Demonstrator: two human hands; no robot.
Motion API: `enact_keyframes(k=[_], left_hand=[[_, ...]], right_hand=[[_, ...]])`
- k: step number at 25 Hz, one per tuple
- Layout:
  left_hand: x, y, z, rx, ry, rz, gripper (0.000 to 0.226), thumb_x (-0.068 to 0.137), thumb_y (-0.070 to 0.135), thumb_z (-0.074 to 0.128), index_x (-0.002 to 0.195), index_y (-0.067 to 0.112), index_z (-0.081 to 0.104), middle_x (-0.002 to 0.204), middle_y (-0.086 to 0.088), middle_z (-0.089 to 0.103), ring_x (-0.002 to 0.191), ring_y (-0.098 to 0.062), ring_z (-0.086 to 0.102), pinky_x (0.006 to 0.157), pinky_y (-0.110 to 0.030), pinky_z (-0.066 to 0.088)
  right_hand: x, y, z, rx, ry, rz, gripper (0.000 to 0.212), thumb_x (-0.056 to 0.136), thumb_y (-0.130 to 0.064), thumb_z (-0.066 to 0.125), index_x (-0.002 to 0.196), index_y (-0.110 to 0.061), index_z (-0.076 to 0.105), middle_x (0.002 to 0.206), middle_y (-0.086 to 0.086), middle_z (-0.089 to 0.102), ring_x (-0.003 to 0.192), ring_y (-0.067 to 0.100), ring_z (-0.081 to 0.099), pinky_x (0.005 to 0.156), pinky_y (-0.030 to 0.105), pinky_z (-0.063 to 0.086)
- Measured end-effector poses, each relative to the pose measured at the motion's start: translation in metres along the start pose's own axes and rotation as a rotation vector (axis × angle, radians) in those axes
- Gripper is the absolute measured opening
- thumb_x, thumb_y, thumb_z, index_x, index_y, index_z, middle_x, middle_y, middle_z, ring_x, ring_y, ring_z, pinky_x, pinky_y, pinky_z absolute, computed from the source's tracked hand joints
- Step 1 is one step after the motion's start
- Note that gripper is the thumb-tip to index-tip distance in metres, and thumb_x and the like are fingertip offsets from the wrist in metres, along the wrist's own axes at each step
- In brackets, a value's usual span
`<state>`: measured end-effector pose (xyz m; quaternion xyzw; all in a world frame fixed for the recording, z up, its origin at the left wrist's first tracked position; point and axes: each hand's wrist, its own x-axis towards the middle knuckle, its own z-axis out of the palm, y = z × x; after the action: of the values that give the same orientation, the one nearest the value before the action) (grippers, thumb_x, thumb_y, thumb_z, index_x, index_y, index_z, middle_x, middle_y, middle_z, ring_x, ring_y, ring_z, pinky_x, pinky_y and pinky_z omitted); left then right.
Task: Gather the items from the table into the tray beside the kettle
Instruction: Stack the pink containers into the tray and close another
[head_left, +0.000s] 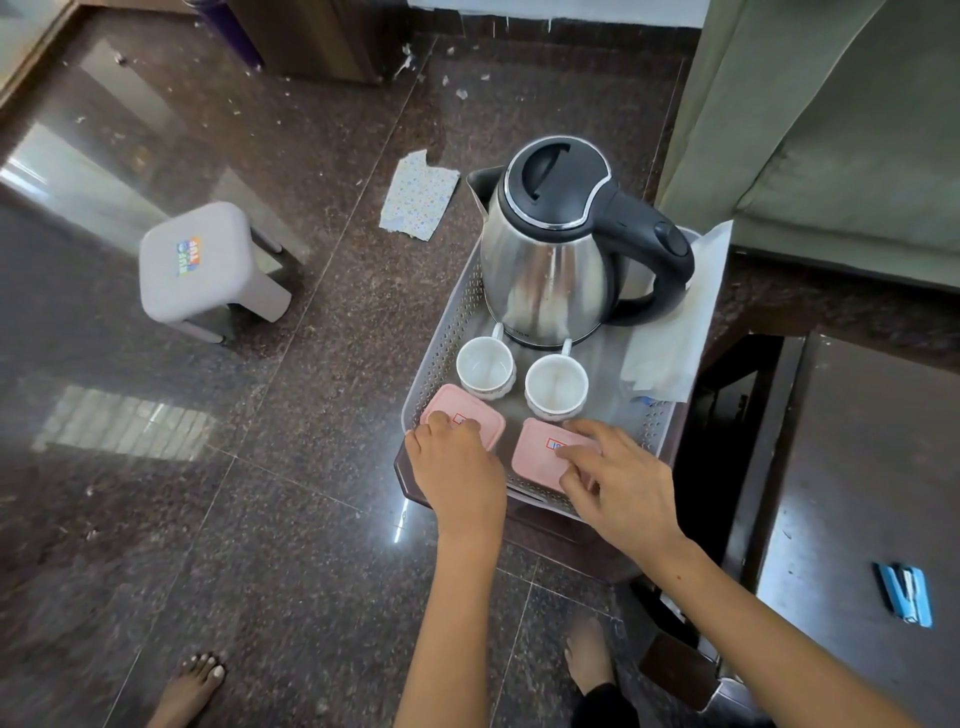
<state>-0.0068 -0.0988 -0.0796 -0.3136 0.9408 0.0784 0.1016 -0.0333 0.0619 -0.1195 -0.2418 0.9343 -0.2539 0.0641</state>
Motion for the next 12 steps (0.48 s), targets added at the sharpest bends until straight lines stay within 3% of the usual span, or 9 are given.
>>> enact_keyframes(k=[5,9,12], left_hand=[[-0.004,0.004,0.017,0.099,0.125,0.039,0.011,0.079,0.011,0.062,0.082,0.006,0.072,0.086,-0.018,0.063,0.081,-0.039,0.059,0.094,-0.048,0.046],[-0.012,0.004,0.031,0.102,0.165,0.094,0.033,0.081,0.026,0.062,0.105,0.004,0.066,0.092,-0.019,0.061,0.083,-0.038,0.06,0.093,-0.046,0.045],[-0.012,0.005,0.032,0.082,0.154,0.096,0.049,0.087,0.04,0.042,0.108,0.004,0.066,0.091,-0.018,0.06,0.078,-0.036,0.059,0.079,-0.041,0.05]], right_hand=[[0.001,0.003,-0.003,-0.011,-0.094,-0.089,0.028,0.075,-0.035,0.054,0.095,-0.033,0.073,0.114,-0.006,0.065,0.098,0.012,0.064,0.051,0.025,0.052],[0.002,0.004,-0.003,-0.051,-0.128,-0.137,0.03,0.078,-0.038,0.053,0.103,-0.036,0.07,0.116,-0.003,0.063,0.099,0.015,0.062,0.051,0.027,0.052],[0.004,0.003,-0.004,-0.08,-0.139,-0.138,0.032,0.08,-0.04,0.051,0.107,-0.037,0.067,0.114,-0.003,0.061,0.097,0.016,0.061,0.052,0.026,0.049]])
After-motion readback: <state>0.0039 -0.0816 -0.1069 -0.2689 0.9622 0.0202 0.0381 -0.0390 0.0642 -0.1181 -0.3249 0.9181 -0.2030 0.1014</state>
